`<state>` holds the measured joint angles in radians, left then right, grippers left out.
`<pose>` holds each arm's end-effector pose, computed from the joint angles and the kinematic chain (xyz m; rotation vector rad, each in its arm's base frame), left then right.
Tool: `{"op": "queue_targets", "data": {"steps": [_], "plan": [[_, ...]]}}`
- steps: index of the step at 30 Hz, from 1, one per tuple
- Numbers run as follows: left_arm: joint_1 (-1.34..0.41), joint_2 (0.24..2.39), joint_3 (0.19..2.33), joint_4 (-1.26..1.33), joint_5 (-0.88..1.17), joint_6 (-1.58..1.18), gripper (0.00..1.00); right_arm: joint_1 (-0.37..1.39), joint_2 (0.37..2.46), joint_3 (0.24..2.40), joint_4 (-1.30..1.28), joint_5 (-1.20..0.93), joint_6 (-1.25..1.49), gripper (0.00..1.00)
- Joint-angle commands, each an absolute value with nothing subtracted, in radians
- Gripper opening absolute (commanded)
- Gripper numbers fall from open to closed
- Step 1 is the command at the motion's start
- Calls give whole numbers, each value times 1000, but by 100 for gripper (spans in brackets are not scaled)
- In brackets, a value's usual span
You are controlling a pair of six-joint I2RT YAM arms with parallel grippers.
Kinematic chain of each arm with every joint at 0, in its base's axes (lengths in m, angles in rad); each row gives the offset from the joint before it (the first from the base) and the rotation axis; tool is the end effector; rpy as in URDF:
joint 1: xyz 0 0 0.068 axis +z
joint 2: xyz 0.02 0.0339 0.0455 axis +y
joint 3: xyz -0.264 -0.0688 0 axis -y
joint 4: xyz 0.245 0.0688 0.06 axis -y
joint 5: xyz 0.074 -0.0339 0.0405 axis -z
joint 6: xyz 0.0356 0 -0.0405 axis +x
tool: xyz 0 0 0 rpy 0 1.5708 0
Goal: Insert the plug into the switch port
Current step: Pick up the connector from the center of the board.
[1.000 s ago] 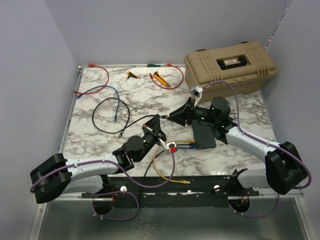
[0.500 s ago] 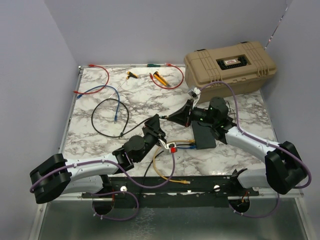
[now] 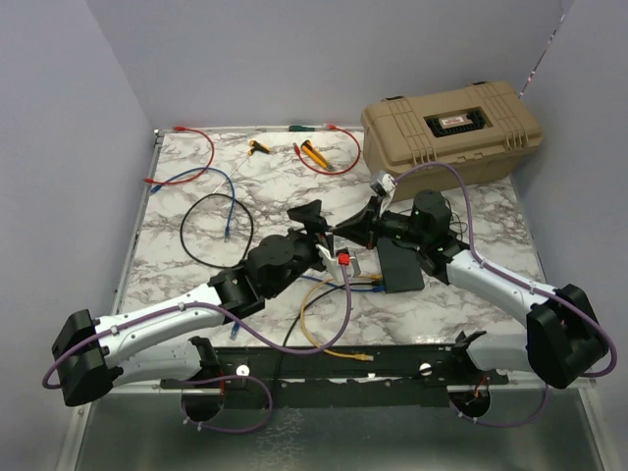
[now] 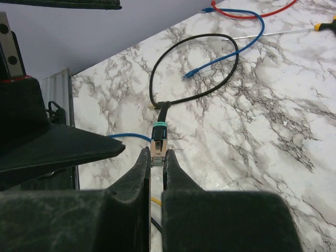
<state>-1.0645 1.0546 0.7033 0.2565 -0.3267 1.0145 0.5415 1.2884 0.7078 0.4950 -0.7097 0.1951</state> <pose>0.1301 -0.2110 0.3049 1.2952 1.0476 0.2340 0.2321 0.1667 0.2742 -0.8478 1.5482 1.1299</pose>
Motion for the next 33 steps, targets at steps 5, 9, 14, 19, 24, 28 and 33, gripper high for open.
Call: {"op": "queue_targets", "data": {"steps": [5, 9, 14, 19, 24, 28, 33], "plan": [[-934, 1029, 875, -151, 80, 706, 90, 532, 1260, 696, 448, -746, 97, 1], [-800, 1002, 867, -150, 320, 601, 90, 522, 1238, 666, 463, -811, 39, 1], [-715, 1023, 894, -162, 547, 522, 90, 508, 1222, 643, 473, -914, -49, 1], [-678, 1063, 894, -158, 706, 487, 88, 491, 1187, 632, 409, -984, -147, 1], [-653, 1111, 904, -156, 817, 466, 85, 469, 1112, 584, 419, -1008, -179, 1], [-637, 1134, 887, -114, 870, 441, 81, 467, 1085, 558, 449, -1046, -181, 1], [-635, 1176, 900, -93, 921, 420, 76, 466, 1107, 554, 473, -1107, -170, 1]]}}
